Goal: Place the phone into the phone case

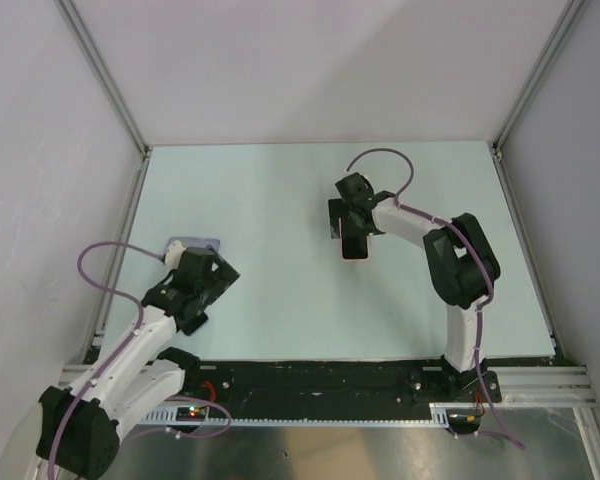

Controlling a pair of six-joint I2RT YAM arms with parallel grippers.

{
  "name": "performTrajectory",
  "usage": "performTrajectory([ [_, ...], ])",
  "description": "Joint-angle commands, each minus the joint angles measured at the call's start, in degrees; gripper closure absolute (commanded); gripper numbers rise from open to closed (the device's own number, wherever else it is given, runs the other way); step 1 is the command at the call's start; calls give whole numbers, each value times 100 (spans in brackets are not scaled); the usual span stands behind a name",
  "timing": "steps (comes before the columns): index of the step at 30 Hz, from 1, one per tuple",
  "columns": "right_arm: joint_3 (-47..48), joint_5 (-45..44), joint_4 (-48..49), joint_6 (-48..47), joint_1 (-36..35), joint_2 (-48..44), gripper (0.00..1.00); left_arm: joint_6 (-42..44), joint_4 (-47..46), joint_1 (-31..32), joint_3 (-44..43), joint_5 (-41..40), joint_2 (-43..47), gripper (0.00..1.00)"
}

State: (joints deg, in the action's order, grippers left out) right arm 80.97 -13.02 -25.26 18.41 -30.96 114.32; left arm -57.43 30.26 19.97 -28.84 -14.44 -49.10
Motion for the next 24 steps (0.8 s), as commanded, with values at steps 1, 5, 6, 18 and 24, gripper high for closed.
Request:
performTrajectory([
  [1, 64, -32, -193, 322, 73, -801, 0, -765, 782, -283, -91, -989, 344, 0],
  [5, -228, 162, -142, 576, -39, -1451, 1, -955, 1325, -755, -258, -1369, 471, 1],
  [6, -286, 182, -135, 589, -102, -1586, 1, -964, 1413, -879, -295, -1413, 445, 3],
  [18, -515, 815, 111, 585, -123, -2011, 1, -424, 1711, -1632, -545, -1687, -498, 1],
  [24, -676, 1099, 234, 589, 80, -2146, 1, -274, 1603, -1652, -645, -1740, -1136, 0],
])
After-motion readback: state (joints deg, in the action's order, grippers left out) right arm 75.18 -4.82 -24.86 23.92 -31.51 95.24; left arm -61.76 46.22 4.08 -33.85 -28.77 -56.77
